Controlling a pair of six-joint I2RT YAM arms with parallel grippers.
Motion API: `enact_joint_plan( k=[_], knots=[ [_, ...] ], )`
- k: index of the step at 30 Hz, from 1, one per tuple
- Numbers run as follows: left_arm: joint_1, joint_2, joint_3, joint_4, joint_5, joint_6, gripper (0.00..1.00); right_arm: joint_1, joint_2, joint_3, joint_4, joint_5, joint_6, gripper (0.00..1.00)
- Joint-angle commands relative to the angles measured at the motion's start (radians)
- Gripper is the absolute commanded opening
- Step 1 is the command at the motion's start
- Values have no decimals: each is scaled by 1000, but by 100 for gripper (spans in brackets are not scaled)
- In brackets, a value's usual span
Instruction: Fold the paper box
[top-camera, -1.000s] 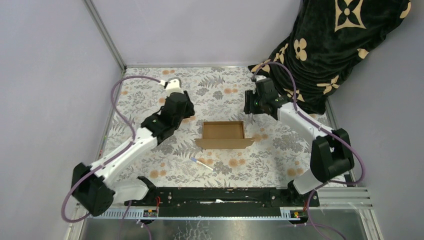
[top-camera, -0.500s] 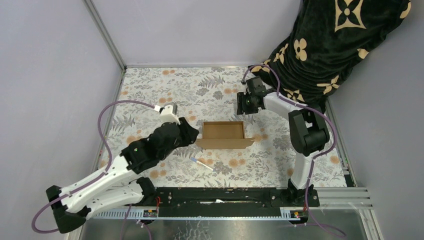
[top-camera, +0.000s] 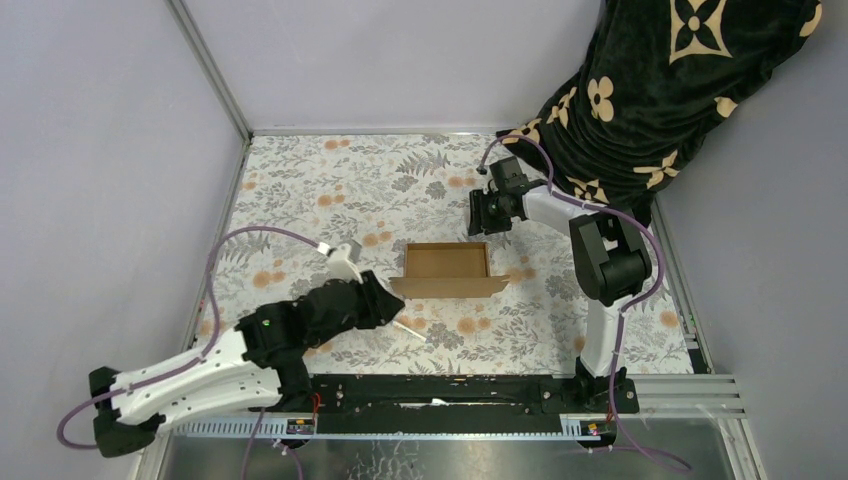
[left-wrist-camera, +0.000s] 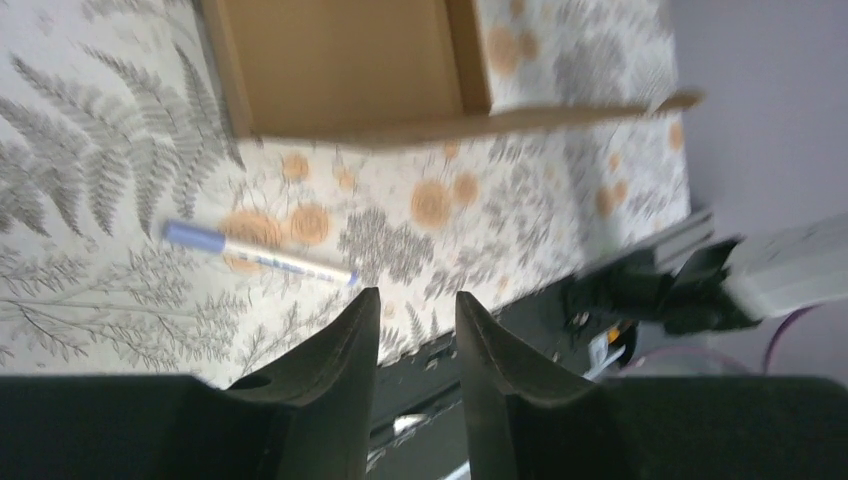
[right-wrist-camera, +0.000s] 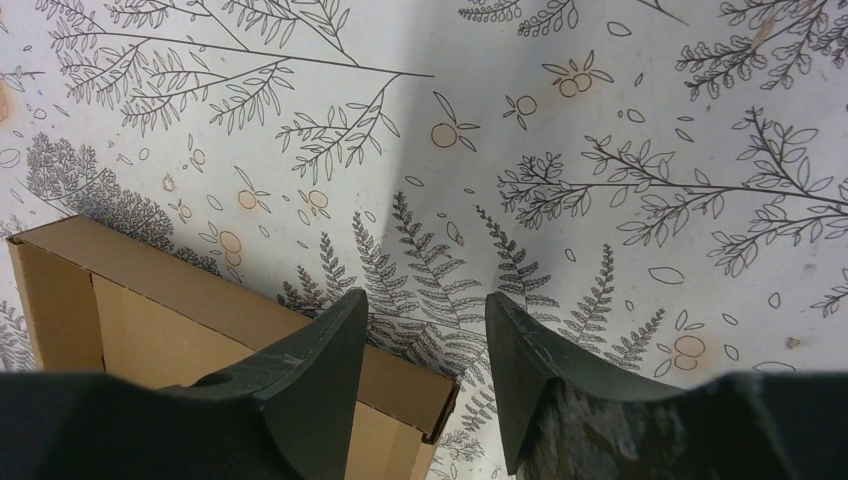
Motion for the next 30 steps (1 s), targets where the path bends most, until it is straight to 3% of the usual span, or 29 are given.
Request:
enact_joint_plan(
  k=[1, 5, 10, 22, 30],
  knots=[
    [-109, 54, -76, 130, 23, -69, 37, 1, 12, 48, 19, -43, -12, 54],
    [-205, 125, -122, 179, -56, -140, 37, 2, 22, 51, 20, -66, -13, 54],
    [-206, 238, -194, 290, -133, -196, 41, 2, 4, -4, 37, -84, -12, 52],
    [-26, 586, -119, 507, -119, -112, 44, 9, -165, -295, 123, -63, 26, 48],
    [135, 662, -77, 553, -59, -25, 44, 41, -332, -451, 127, -28, 64, 47]
  ],
)
